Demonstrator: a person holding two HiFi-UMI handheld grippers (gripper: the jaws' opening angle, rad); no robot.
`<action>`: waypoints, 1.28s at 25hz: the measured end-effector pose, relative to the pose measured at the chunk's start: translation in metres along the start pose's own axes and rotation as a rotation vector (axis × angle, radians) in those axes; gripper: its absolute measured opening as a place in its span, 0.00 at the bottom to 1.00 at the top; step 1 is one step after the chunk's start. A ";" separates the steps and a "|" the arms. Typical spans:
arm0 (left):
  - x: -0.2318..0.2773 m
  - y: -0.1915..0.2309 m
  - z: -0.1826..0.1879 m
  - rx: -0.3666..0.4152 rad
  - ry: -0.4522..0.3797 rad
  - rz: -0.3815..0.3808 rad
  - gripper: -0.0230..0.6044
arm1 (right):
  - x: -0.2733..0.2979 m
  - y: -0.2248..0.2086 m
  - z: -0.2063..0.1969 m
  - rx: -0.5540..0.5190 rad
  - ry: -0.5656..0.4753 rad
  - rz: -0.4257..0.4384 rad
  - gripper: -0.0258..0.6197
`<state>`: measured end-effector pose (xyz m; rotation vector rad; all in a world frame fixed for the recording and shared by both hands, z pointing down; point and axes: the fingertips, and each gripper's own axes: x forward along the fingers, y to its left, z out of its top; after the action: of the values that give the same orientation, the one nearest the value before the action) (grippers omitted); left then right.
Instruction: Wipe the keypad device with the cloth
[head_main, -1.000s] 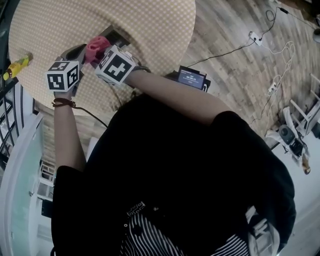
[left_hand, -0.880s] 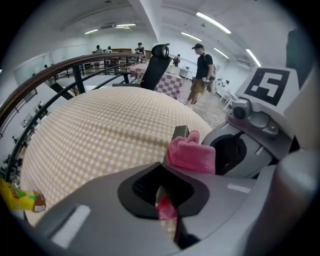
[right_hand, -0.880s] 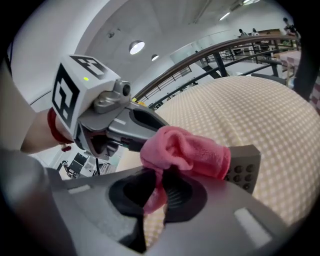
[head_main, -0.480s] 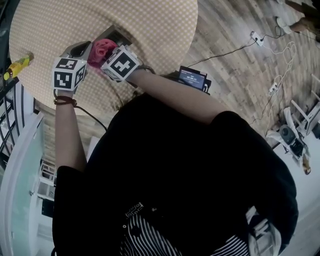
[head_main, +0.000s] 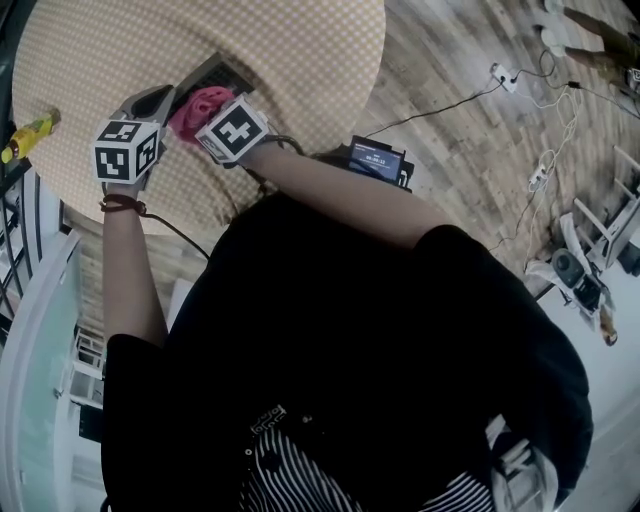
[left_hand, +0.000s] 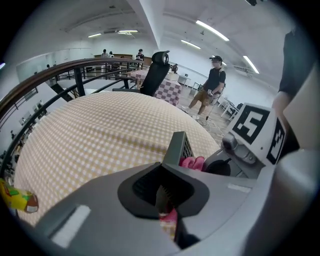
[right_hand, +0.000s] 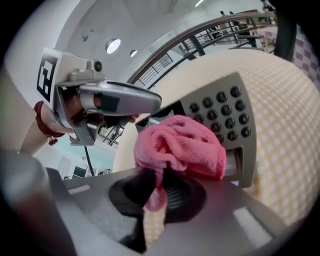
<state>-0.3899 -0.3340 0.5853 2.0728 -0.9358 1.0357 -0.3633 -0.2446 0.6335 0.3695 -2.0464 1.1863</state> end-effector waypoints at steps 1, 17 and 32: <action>0.000 0.000 0.000 0.005 0.002 0.003 0.04 | -0.003 0.004 0.009 -0.008 -0.026 0.000 0.11; -0.001 -0.001 0.001 -0.064 -0.035 -0.018 0.04 | 0.012 -0.014 -0.031 0.030 0.087 0.058 0.11; -0.002 0.004 -0.001 -0.071 -0.057 0.006 0.04 | -0.012 0.019 0.041 -0.030 -0.079 0.095 0.11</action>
<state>-0.3946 -0.3343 0.5848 2.0509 -0.9938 0.9378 -0.3844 -0.2702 0.6005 0.3123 -2.1684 1.2132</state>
